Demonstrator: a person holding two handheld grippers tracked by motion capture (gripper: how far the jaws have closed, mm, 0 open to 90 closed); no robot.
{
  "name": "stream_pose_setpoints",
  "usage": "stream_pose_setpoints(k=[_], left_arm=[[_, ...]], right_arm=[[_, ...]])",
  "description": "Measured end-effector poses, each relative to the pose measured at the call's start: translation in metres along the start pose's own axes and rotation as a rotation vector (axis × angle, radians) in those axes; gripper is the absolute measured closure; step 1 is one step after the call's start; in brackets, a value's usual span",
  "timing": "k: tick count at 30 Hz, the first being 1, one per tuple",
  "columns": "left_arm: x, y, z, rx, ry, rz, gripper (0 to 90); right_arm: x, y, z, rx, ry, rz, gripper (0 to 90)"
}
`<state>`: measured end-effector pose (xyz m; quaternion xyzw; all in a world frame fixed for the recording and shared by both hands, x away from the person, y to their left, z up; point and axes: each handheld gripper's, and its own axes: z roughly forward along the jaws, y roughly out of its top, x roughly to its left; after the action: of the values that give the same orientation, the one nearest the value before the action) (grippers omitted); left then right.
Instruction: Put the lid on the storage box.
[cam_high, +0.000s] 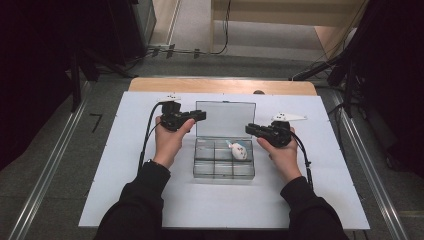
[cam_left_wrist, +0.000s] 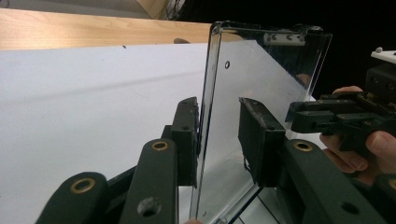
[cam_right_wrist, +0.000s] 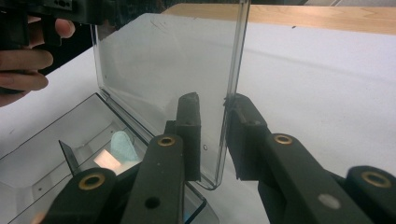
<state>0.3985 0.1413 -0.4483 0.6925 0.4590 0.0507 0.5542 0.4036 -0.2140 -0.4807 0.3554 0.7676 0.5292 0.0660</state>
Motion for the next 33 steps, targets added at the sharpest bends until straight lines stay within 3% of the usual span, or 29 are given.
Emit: stream_pose_setpoints(k=[9,17,23,33], left_arm=[[-0.003,-0.002,-0.004,-0.014,-0.018,0.02,68.7],[-0.007,-0.006,-0.01,-0.031,-0.042,0.041,67.6],[-0.01,-0.01,-0.014,-0.041,-0.054,0.048,66.5],[-0.016,-0.016,-0.02,-0.053,-0.066,0.069,64.9]], right_arm=[[0.005,0.003,-0.002,-0.003,-0.022,-0.026,68.4],[0.012,0.022,-0.01,-0.033,-0.014,-0.03,62.4],[0.02,0.034,-0.017,-0.053,-0.027,-0.034,62.0],[0.027,0.035,-0.02,-0.044,-0.023,-0.051,62.9]])
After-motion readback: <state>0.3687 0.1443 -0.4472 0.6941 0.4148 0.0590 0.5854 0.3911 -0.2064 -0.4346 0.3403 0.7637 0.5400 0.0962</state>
